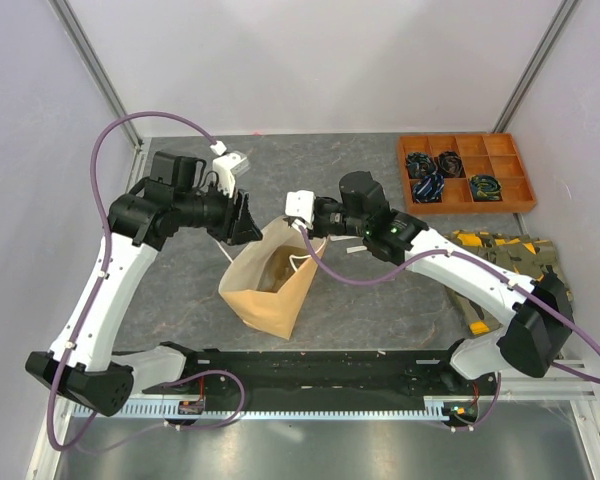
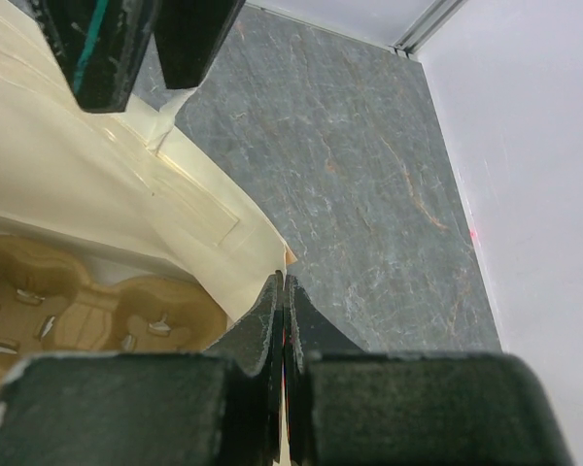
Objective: Pack the takeout coffee
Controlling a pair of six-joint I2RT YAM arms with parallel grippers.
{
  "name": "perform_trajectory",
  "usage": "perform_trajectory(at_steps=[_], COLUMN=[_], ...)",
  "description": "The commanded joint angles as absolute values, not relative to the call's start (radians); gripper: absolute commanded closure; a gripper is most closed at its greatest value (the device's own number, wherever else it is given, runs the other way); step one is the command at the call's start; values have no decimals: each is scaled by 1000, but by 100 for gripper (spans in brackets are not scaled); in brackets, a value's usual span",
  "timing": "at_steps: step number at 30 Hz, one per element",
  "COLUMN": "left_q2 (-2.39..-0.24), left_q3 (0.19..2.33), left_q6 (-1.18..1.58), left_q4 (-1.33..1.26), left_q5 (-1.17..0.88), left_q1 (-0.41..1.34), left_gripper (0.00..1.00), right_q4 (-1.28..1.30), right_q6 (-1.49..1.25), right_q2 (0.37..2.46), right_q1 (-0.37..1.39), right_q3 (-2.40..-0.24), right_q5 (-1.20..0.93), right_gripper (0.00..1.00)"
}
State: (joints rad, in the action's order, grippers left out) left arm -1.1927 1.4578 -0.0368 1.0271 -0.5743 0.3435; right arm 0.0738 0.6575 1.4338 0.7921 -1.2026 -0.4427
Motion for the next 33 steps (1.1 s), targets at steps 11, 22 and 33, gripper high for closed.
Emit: perform_trajectory(at_steps=[11,22,33], left_q2=[-1224,-1215,-1210], left_q3=[1425,1434,1468], left_q6=[-130,-75,37], left_q4=[1066,1058,1081], left_q5=[-557,-519,-356], left_q1=[344,344,380], left_gripper=[65,98,98], right_q4=[-51,-58,130], right_q6=[640,605,558], right_q2=[1433,1450,1378], right_q1=[787,787,787], right_q3=[-1210,-1250,-1384], right_q5=[-468,-479,-597], right_gripper=[100,63,19])
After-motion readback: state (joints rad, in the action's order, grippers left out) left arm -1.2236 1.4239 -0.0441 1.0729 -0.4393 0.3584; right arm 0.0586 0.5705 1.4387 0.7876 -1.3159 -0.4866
